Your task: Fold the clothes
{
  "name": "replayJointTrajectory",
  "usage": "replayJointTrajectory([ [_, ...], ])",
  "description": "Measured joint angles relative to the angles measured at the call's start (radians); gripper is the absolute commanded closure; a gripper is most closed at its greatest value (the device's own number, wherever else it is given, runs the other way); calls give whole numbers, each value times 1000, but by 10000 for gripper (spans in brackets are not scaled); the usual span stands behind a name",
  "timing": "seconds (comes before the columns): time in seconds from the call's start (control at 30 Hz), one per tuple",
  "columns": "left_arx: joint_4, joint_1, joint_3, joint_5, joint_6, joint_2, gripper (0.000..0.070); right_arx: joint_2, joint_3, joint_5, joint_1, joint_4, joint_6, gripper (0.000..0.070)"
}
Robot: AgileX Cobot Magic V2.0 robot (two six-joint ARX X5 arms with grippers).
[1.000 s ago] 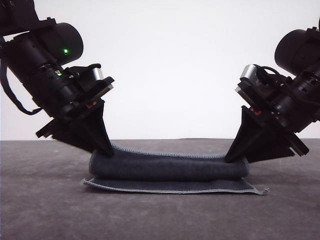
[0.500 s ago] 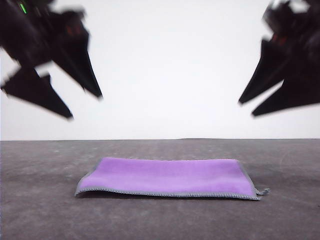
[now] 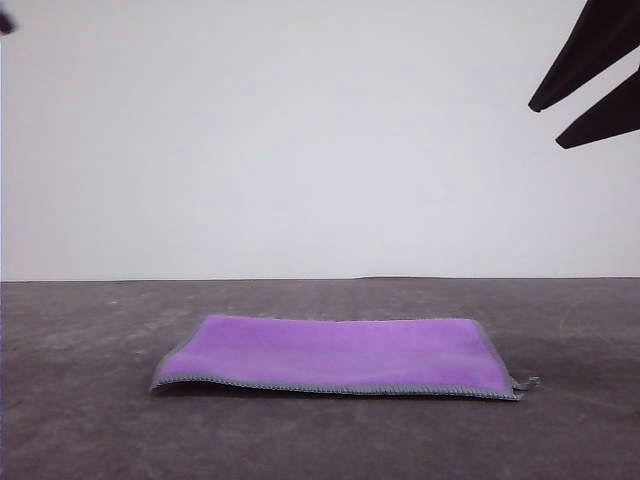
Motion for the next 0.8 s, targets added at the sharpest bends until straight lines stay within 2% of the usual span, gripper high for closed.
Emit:
replayJointTrajectory([
  [0.1, 3, 0, -89, -59, -1, -87, 271, 0, 0, 0, 0, -8, 1, 488],
  [0.2, 0, 0, -172, -71, -6, -158, 271, 0, 0, 13, 0, -8, 4, 488],
  [0.4, -7, 0, -202, -71, -6, -192, 269, 39, 0, 127, -1, -7, 71, 480],
  [0.47, -10, 0, -202, -71, -6, -192, 269, 91, 0, 133, -8, 0, 85, 450],
  [0.57, -18, 0, -202, -71, -6, -191, 269, 201, 0, 133, -13, 45, 98, 353],
  [0.8, -19, 0, -202, -71, -6, -191, 269, 451, 0, 106, -14, 231, 100, 353],
])
